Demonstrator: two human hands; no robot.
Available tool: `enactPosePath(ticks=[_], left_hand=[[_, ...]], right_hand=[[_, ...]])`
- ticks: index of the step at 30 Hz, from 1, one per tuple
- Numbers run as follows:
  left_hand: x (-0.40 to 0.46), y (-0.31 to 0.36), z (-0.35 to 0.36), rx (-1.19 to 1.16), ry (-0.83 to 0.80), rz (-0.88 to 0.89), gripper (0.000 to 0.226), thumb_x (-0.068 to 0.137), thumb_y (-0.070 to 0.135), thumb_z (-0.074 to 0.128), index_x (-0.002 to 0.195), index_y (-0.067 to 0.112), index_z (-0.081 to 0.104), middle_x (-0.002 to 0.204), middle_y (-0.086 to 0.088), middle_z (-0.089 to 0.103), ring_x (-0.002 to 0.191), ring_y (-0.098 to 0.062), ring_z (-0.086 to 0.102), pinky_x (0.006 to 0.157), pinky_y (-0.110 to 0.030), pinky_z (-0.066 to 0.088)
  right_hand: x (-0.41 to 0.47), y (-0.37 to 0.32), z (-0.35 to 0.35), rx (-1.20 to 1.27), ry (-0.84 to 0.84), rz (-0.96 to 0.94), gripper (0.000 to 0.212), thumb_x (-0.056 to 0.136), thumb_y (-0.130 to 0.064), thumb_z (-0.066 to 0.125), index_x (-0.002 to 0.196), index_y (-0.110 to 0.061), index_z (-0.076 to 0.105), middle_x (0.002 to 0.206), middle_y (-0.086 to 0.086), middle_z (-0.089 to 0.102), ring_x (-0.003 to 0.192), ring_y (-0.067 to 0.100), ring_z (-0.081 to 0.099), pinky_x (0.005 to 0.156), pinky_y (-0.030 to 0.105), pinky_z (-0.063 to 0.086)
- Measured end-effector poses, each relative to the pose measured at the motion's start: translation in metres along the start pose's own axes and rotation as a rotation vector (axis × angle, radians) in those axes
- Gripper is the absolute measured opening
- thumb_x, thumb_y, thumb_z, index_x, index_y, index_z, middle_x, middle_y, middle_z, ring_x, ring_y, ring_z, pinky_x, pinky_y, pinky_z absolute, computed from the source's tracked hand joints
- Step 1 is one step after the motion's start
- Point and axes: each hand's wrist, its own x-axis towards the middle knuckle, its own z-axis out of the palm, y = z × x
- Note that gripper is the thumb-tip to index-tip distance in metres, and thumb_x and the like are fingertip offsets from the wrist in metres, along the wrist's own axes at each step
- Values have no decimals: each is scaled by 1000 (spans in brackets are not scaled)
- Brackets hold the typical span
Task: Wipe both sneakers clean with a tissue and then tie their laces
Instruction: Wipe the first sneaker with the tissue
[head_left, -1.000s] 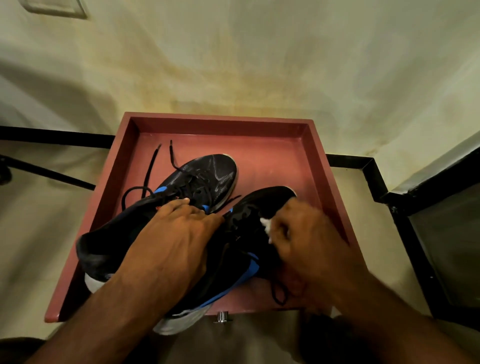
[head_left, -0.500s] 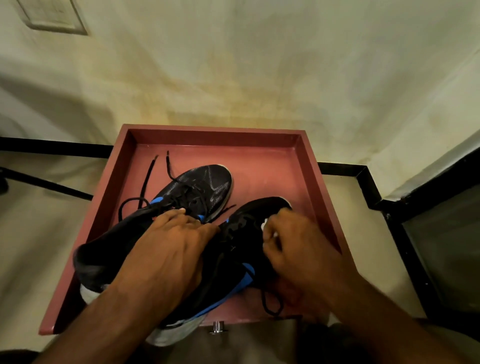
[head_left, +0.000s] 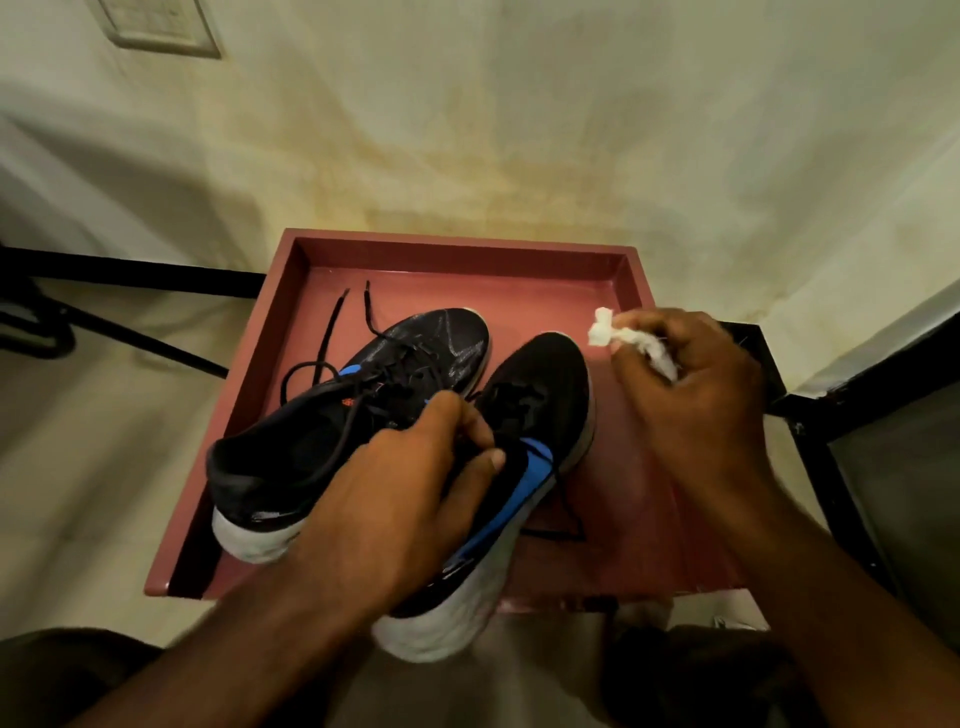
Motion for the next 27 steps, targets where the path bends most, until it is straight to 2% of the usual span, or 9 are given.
enactPosePath(ticks=[2, 4, 7, 9, 11, 15, 21, 24, 27], left_hand=[[8, -7, -1, -297, 4, -100, 14, 97, 54, 56, 101, 41, 58, 77, -1, 73, 64, -11, 68, 60, -37, 56], [14, -11, 4, -497, -14, -189, 12, 99, 50, 57, 100, 39, 62, 84, -13, 73, 67, -30, 68, 65, -49, 57], [19, -14, 16, -516, 3, -225, 11, 103, 43, 53, 102, 37, 61, 83, -13, 71, 64, -31, 60, 64, -46, 54], [21, -16, 19, -494, -4, -243, 11, 105, 42, 50, 104, 37, 60, 84, -15, 71, 62, -24, 58, 62, -42, 52], [24, -20, 16, -474, -4, -251, 11, 106, 42, 49, 104, 38, 59, 77, -10, 66, 59, -15, 55, 59, -40, 50], [26, -25, 13, -509, -47, -261, 11, 105, 41, 50, 106, 44, 61, 96, -20, 71, 74, -38, 67, 73, -60, 61], [26, -32, 13, -500, -23, -259, 8, 106, 37, 51, 105, 36, 59, 78, 7, 66, 61, -6, 58, 59, -30, 49], [28, -29, 11, -371, -4, -209, 8, 107, 32, 51, 113, 32, 56, 73, 12, 58, 55, 7, 53, 53, -13, 39], [26, -23, 11, -333, -12, -194, 10, 107, 32, 50, 116, 32, 54, 71, 11, 56, 53, 4, 54, 52, -17, 39]], right_hand=[[-4, -12, -14, 35, 112, -92, 19, 93, -8, 73, 110, -15, 76, 109, 4, 71, 99, -5, 65, 84, 6, 46], [-21, -27, -20, 57, 59, -328, 20, 90, 4, 70, 106, -6, 77, 106, 11, 70, 101, 5, 66, 88, 16, 49], [-51, -41, -10, 81, -377, -728, 15, 84, -2, 75, 98, -4, 81, 101, 10, 71, 91, 17, 68, 81, 26, 53], [-56, -34, 5, 28, -619, -826, 12, 87, -10, 75, 97, -9, 81, 101, 6, 71, 90, 15, 65, 78, 29, 52], [-42, -19, 12, 3, -603, -724, 11, 89, -13, 76, 99, -11, 81, 102, 3, 69, 94, 18, 64, 79, 33, 52], [-13, -3, 9, 4, -352, -353, 18, 86, -6, 81, 100, -16, 82, 98, -2, 68, 94, 21, 66, 80, 29, 54], [-67, -32, 21, 94, -771, -792, 10, 91, -13, 73, 99, -13, 80, 106, 4, 71, 91, 19, 64, 75, 32, 52], [-28, -17, 28, -3, -487, -603, 11, 91, -16, 73, 98, -12, 80, 100, 3, 69, 95, 22, 63, 79, 40, 53], [-17, -14, 23, 2, -393, -455, 13, 86, -12, 72, 96, -13, 80, 97, 0, 70, 95, 20, 66, 80, 45, 54]])
